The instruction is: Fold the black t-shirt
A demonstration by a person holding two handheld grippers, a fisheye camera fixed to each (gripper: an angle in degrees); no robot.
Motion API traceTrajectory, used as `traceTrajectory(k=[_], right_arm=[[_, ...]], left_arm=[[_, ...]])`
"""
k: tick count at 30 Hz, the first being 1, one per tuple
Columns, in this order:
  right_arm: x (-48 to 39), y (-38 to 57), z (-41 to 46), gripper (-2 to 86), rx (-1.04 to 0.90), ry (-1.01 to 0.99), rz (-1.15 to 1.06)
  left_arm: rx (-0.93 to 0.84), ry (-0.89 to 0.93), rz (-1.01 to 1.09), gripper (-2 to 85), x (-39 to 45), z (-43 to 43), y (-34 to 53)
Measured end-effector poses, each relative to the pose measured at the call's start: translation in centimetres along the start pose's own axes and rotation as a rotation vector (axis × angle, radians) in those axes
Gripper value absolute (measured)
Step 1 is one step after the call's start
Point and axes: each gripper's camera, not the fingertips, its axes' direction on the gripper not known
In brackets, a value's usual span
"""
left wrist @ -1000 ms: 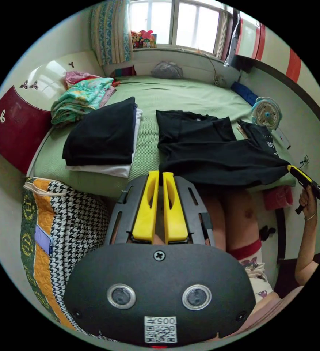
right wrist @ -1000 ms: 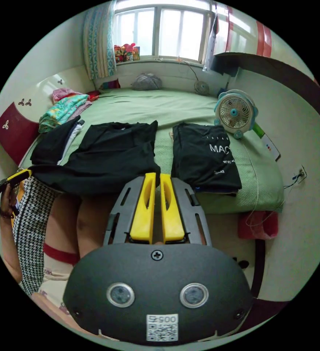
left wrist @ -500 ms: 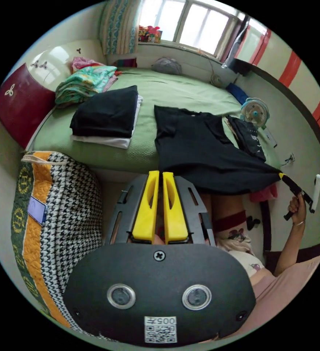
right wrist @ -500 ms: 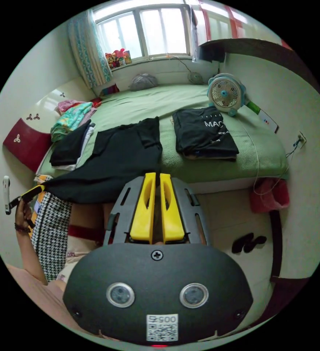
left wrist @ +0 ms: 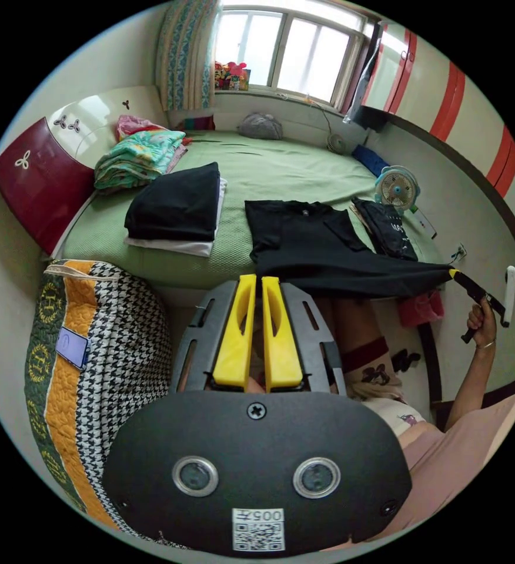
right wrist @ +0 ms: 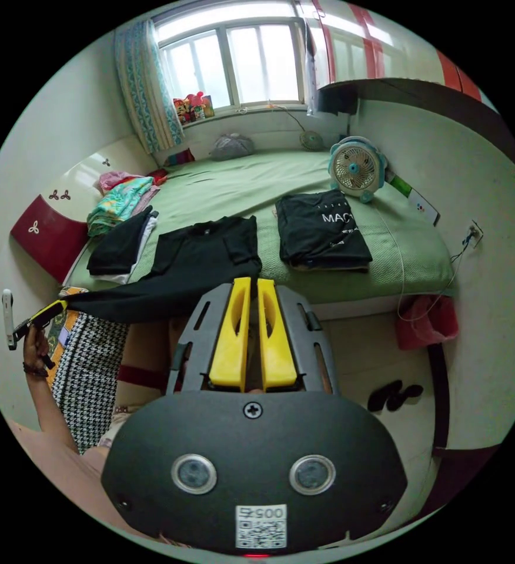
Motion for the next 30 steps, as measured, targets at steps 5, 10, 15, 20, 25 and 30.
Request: traceTrajectory(k=[5, 10, 15, 20, 25, 30], right_arm=[[-0.2, -1.2, 1.6, -1.2, -0.025, 0.006, 0.009], [0.1, -2.4, 3.0, -1.1, -0.038, 0.006, 0.021], [0.5, -4.4, 5.1, -1.2, -0.060, 0.000, 0.050], [0.2, -6.9, 7.8, -1.1, -0.079, 0.002, 0.059], [-0.8, -10.9, 10.7, -1.1, -0.085, 0.029, 0.017], [-2.1, -17.9, 15.2, -1.1, -0.054, 0.051, -0.048]], left_arm=[[-0.023, 0.010, -0.024, 1.2, -0.4, 1.8, -1.3], [-0.030, -0.001, -0.020, 1.2, -0.4, 3.7, -3.4], [-0.052, -0.001, -0.026, 1.2, -0.6, 6.5, -6.0], [-0.079, -0.025, -0.035, 1.1, -0.8, 10.5, -9.1], [-0.082, -0.030, -0.024, 1.2, -1.4, 14.0, -13.6], [-0.082, -0.055, 0.008, 1.5, -1.8, 19.0, -20.2]])
